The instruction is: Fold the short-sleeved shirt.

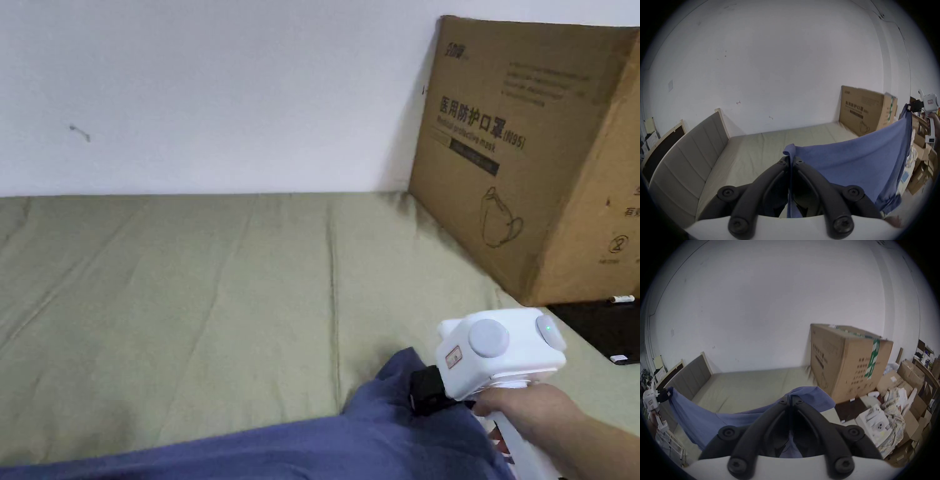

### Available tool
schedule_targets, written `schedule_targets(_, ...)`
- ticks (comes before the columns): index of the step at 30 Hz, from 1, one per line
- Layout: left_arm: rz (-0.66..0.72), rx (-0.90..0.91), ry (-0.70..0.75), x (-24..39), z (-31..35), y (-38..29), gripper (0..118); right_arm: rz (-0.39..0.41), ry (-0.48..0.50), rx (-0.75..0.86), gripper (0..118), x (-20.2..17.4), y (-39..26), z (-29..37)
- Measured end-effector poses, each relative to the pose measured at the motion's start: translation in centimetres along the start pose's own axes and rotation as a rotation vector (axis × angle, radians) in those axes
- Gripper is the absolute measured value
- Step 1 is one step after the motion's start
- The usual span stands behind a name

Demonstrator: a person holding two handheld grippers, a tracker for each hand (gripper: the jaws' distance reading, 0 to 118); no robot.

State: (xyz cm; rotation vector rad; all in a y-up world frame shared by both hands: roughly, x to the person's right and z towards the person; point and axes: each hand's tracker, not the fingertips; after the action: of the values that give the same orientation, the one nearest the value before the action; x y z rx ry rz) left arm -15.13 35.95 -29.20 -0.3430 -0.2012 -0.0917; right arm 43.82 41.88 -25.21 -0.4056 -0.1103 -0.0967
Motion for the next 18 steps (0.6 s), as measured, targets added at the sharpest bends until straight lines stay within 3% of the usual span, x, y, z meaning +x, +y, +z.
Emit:
schedule_targets(4, 0.038, 0.040, 0.026, -0.8, -2.1, 4.2, 3, 0.038, -0.047, 0.093, 1, -2.2, 5.3, -1.5)
schedule_targets(12, 0.113, 0.153, 0.083, -2.2, -6.6, 11.1, 3, -0.019, -0.093, 0.252, 1, -5.0, 14.2, -4.5)
schedule_targets(18, 0.095, 0.197, 0.134, -1.5, -10.1, 13.6, 3, 0.064, -0.151, 0.310, 1, -7.0, 16.6, -6.7)
